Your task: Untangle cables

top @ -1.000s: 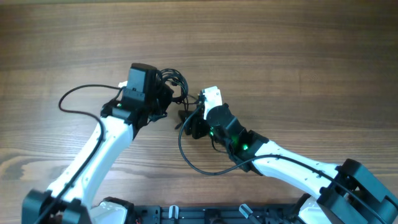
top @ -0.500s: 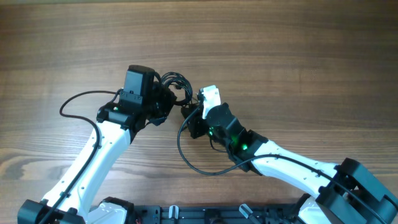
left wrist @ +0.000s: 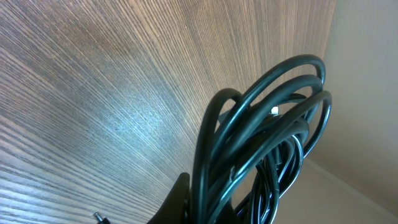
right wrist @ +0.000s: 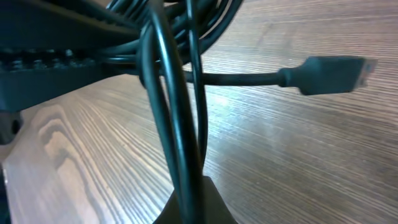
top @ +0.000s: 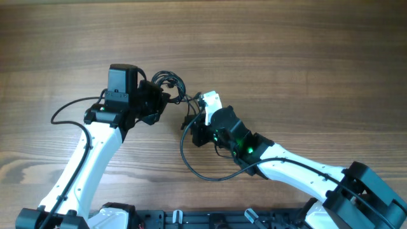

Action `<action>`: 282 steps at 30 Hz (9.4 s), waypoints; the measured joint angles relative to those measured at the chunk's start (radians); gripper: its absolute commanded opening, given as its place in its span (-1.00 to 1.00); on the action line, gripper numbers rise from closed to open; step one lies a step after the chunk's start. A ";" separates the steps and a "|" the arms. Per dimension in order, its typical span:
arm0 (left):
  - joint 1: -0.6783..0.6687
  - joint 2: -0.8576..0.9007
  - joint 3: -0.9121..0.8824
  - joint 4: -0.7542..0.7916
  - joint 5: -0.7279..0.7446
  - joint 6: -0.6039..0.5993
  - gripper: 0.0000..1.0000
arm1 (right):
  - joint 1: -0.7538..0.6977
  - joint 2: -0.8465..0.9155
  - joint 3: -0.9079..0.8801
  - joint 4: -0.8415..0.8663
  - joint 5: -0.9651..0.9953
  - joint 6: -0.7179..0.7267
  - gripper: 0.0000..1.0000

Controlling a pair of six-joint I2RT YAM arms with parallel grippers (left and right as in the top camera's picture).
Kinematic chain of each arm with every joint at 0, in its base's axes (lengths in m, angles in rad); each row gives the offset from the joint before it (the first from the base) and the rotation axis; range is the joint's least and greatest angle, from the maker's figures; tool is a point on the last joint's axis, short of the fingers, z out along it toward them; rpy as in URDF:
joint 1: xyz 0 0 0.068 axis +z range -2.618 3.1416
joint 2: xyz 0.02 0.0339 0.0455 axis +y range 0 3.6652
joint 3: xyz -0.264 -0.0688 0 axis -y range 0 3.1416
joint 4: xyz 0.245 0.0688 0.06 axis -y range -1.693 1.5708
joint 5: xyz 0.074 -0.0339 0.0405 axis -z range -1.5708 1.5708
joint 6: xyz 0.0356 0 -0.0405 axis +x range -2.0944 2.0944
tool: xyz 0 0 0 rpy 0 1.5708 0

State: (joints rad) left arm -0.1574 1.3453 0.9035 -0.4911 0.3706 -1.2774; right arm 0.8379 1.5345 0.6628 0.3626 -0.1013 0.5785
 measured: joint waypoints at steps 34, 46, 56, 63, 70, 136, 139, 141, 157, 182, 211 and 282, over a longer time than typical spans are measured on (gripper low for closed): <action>-0.020 -0.001 -0.002 0.057 0.017 0.346 -0.92 | -0.100 -0.145 0.001 0.010 -0.377 0.137 -0.91; -0.174 -0.001 -0.002 0.066 -0.027 0.481 -0.92 | -0.182 -0.170 0.001 0.088 -0.128 0.405 -0.91; -0.225 -0.001 -0.002 0.066 -0.018 0.483 -0.92 | -0.182 -0.128 0.001 0.114 0.059 0.439 -0.91; -0.227 -0.001 -0.002 0.066 0.031 0.466 -0.92 | -0.182 -0.067 0.001 0.198 0.129 0.442 -0.91; -0.227 -0.001 -0.002 0.066 0.048 0.413 -0.92 | -0.169 -0.039 0.001 0.201 0.186 0.363 -0.91; -0.142 0.003 -0.029 0.170 0.024 0.309 -0.92 | -0.207 -0.021 0.023 0.037 -0.179 0.134 0.85; -0.139 0.003 -0.026 0.178 0.044 0.310 -0.92 | -0.262 -0.059 0.018 0.014 -0.291 0.160 0.81; -0.129 0.003 -0.025 0.178 0.050 0.325 -0.92 | -0.301 -0.088 0.018 0.000 -0.350 0.177 0.30; -0.117 0.003 -0.024 0.127 -0.005 0.514 -0.92 | -0.381 -0.142 0.018 -0.019 -0.500 0.283 -0.21; -0.280 0.003 -0.024 0.117 -0.253 0.541 -0.92 | -0.293 -0.142 0.014 -0.119 -0.352 0.393 -0.91; -0.232 0.003 -0.024 0.209 0.062 0.301 -0.92 | -0.237 -0.134 0.015 -0.077 -0.150 0.383 0.99; 0.155 0.003 -0.019 0.234 0.204 -0.635 -0.92 | -0.058 -0.041 0.007 -0.270 -0.158 -0.220 0.99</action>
State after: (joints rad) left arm -0.0025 1.3479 0.8841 -0.2569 0.5751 -1.9121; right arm 0.7803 1.4937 0.6701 0.0925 -0.2588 0.3580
